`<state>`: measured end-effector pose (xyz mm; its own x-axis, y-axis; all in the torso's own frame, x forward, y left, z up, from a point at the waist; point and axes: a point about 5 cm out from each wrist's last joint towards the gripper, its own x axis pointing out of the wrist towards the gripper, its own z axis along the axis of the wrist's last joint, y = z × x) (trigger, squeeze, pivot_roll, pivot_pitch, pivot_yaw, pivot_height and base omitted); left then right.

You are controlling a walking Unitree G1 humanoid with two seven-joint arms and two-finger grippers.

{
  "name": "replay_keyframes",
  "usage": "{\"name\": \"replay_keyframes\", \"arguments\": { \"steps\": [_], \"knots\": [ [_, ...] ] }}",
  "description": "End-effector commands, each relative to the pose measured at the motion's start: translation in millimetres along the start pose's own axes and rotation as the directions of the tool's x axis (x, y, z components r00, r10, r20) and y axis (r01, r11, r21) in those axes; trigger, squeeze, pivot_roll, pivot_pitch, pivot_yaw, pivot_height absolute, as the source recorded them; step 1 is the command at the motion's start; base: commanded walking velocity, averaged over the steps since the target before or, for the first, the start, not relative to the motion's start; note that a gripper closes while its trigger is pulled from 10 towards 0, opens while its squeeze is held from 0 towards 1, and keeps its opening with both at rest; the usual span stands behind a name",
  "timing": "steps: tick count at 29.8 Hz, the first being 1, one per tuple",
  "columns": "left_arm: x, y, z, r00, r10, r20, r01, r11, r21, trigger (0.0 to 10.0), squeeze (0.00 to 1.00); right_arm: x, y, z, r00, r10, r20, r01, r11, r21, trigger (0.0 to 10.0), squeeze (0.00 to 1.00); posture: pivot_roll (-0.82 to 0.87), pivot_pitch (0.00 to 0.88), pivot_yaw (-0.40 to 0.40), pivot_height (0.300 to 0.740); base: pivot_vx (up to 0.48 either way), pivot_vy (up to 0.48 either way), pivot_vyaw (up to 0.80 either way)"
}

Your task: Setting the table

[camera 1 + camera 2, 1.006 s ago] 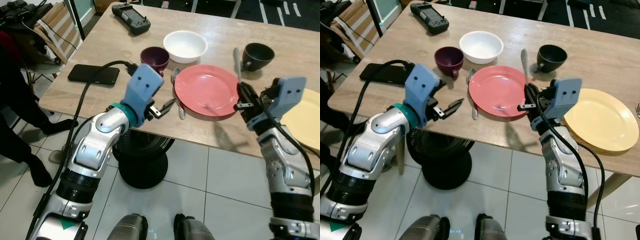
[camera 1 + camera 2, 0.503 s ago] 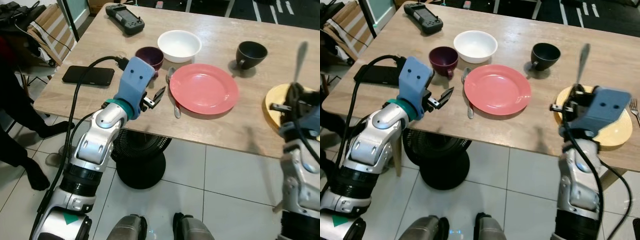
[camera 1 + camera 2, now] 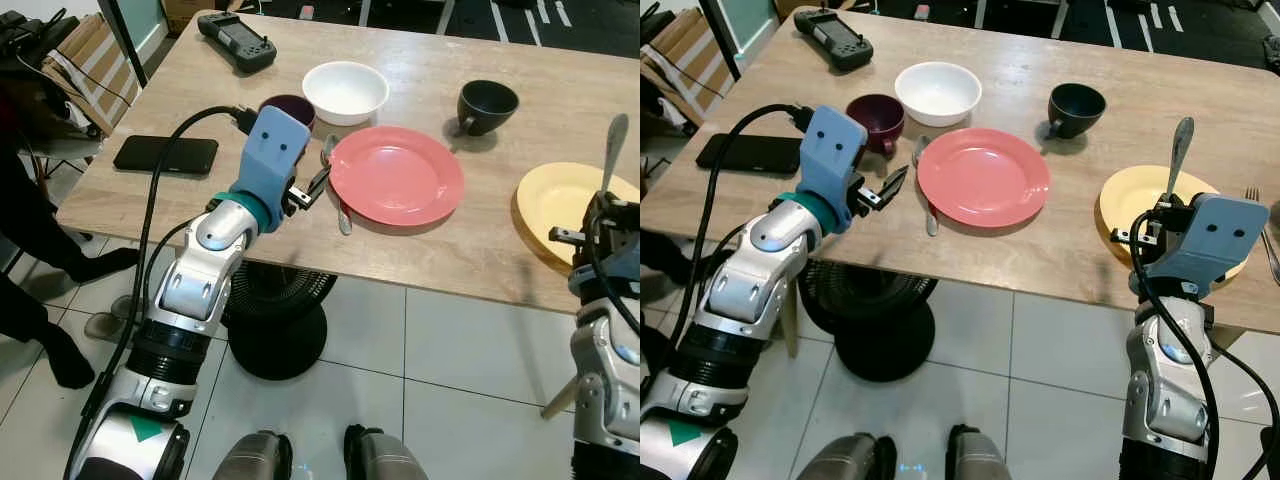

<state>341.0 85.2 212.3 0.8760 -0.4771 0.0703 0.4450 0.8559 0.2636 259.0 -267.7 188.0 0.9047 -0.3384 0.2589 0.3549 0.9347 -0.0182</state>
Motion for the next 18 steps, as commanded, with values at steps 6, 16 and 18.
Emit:
{"name": "replay_keyframes", "arguments": {
  "steps": [6,16,18],
  "knots": [
    [2.8,0.9,-2.7,1.000,0.003,-0.009,-0.003,1.000,0.001,10.0,0.00,-1.3,-3.3,-3.0,1.000,-0.013,-0.027,0.014,1.000,0.020,10.0,0.00,0.01,0.084,0.053,0.740,0.000,0.000,-0.75],
    [3.5,0.0,-2.6,1.000,-0.002,-0.004,0.002,1.000,0.002,10.0,0.00,-0.9,-4.9,-2.7,1.000,-0.019,-0.024,0.020,1.000,0.018,10.0,0.00,0.01,0.084,0.056,0.740,0.000,0.000,-0.80],
    [3.7,0.1,-2.5,1.000,-0.003,-0.004,0.003,1.000,0.003,10.0,0.00,-0.8,-5.2,-2.7,0.999,-0.021,-0.025,0.021,1.000,0.018,10.0,0.00,0.01,0.084,0.057,0.740,0.000,0.000,-0.80]
  ]
}}
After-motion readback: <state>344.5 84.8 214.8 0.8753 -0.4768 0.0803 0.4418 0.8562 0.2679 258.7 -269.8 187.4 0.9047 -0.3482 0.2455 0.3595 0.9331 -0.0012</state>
